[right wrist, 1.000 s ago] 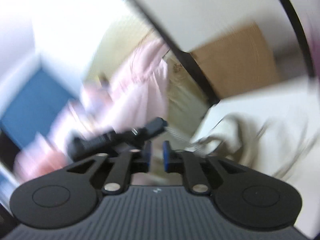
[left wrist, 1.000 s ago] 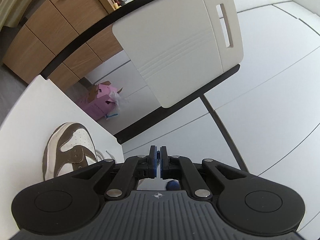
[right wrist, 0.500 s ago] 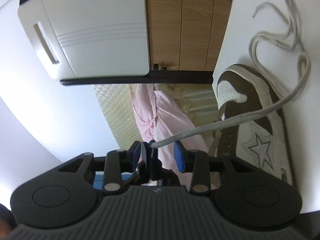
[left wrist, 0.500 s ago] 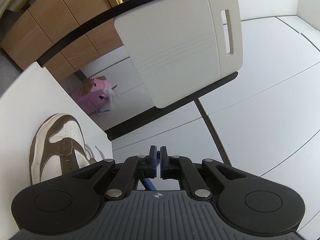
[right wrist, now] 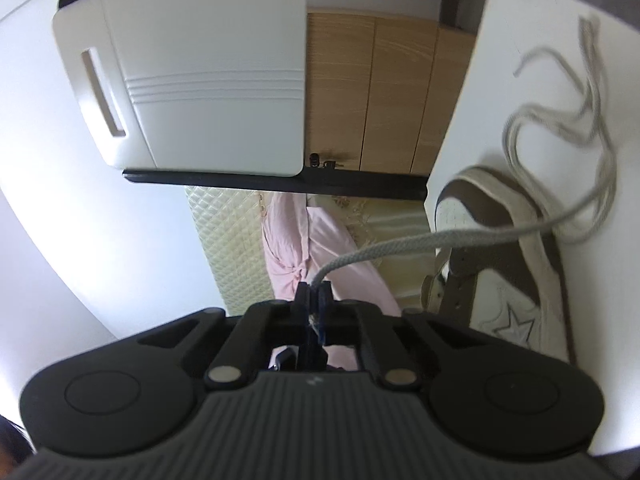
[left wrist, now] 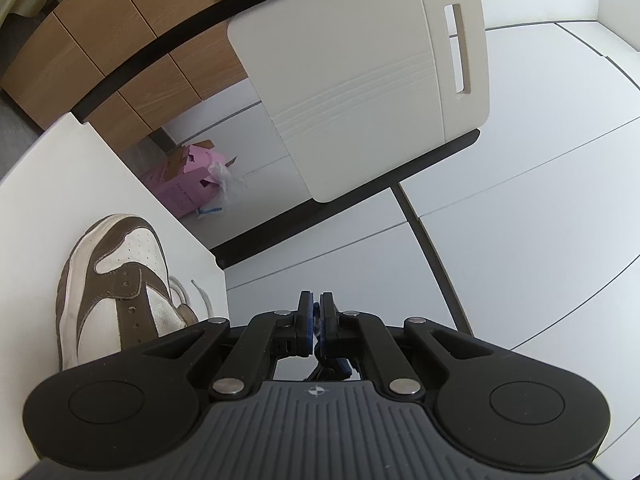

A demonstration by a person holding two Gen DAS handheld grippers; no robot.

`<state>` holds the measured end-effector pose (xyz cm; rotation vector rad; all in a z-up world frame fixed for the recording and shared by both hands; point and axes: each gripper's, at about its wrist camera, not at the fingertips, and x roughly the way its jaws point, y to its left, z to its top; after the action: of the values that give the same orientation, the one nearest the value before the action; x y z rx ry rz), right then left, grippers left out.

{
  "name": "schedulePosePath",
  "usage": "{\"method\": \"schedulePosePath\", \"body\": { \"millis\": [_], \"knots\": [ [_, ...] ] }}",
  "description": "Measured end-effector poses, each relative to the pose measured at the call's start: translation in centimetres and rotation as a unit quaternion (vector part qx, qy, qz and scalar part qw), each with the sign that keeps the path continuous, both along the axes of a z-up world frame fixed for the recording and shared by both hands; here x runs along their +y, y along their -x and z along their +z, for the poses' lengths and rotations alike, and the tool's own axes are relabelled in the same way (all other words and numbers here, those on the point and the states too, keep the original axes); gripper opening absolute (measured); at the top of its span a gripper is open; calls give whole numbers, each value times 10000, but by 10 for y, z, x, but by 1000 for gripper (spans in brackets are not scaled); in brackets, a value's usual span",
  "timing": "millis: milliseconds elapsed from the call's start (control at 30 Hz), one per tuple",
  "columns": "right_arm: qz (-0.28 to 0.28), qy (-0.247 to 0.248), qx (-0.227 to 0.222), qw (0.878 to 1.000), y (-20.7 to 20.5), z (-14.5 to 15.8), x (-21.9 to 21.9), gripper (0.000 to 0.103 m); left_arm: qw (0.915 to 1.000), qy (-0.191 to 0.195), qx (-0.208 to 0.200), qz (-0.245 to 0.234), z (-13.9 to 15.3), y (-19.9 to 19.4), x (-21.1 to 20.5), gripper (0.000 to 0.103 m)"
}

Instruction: Lace up shoes with both hands

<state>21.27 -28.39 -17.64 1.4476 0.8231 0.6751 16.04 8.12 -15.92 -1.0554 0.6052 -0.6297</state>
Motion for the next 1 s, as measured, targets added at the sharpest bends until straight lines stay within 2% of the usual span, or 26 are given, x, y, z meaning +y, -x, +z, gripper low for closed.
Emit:
{"method": "schedulePosePath", "body": {
  "millis": [300,333,400,533,600,733,800,833,1000],
  "knots": [
    [-65,6,-207,9998,-2,4,-3,5,9996,226,-183,-68,1,3,3,3],
    [-44,-30,-207,9998,-2,4,-2,8,9995,261,-178,-67,1,3,4,3],
    [-24,-115,-193,9997,-2,3,-1,9,9993,326,-172,-46,0,3,5,3],
    [-11,-191,-218,9996,0,3,0,22,9994,311,-152,-24,0,3,4,3],
    [-2,-246,-234,9994,0,4,0,22,9995,297,-131,-20,0,3,4,3],
    [81,-236,-216,9995,0,4,4,21,9996,288,-80,-8,-1,2,3,3],
    [130,-173,-217,9995,0,4,5,14,9996,290,-65,-10,-2,2,3,3],
    [142,-102,-206,9996,0,4,6,5,9996,285,-66,-17,-1,1,3,3],
    [147,123,-278,9994,-1,7,6,3,9998,-75,-110,-144,5,0,2,4]
  ]
}}
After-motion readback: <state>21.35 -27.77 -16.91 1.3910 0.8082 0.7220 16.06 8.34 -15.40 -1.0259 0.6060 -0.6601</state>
